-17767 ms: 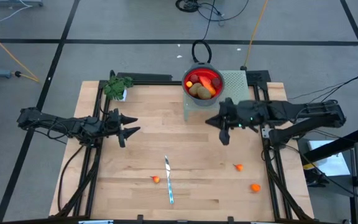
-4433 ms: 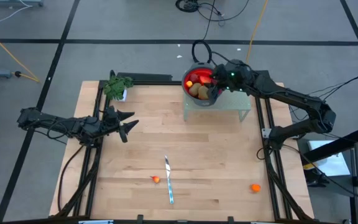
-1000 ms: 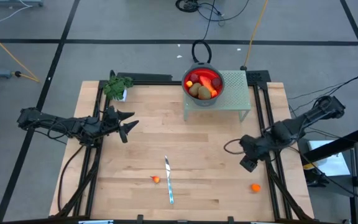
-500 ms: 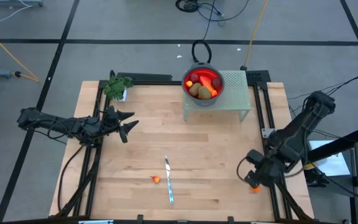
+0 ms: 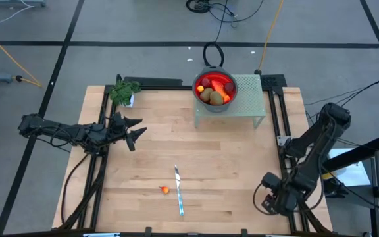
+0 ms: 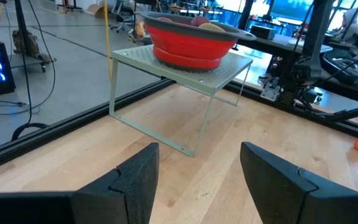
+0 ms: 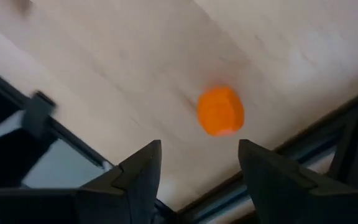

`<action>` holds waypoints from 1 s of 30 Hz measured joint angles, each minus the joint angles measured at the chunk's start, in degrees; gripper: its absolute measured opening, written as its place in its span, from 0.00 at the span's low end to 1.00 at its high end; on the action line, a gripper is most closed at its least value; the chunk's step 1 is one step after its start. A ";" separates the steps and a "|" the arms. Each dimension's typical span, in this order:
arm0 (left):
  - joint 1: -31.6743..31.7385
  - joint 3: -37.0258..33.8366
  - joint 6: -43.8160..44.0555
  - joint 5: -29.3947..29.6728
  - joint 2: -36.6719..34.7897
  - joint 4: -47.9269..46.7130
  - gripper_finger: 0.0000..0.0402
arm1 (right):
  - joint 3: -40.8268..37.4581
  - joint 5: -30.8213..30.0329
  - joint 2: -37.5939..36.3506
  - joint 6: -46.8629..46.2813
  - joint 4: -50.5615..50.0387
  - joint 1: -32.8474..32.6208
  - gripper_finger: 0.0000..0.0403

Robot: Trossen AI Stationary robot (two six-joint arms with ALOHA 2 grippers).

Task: Pick & Place Fruit
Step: Put the tangerine into the red strainer bowl on the shelf

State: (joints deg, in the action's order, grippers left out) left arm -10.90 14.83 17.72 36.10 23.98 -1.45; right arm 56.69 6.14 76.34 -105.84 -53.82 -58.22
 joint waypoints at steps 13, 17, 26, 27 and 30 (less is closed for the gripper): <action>0.00 0.00 0.79 0.00 -0.02 0.00 0.56 | 0.00 1.45 4.45 0.00 -1.16 -0.78 0.51; -0.01 0.01 0.77 0.00 -0.02 0.00 0.56 | 0.00 1.58 5.90 0.04 -1.16 -0.78 0.51; 0.00 0.01 0.72 0.00 -0.02 0.00 0.56 | -0.35 1.62 8.31 0.45 -0.35 -0.76 0.51; -0.01 0.00 0.73 0.00 0.00 0.00 0.56 | -0.79 1.75 8.43 0.30 0.25 -0.76 0.51; -0.01 0.00 0.72 0.00 0.00 0.00 0.56 | -2.79 2.98 8.67 0.24 2.38 -0.76 0.52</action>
State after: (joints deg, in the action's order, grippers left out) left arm -10.91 14.83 18.44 36.10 23.98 -1.45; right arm 53.89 9.13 85.01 -105.60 -51.44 -58.98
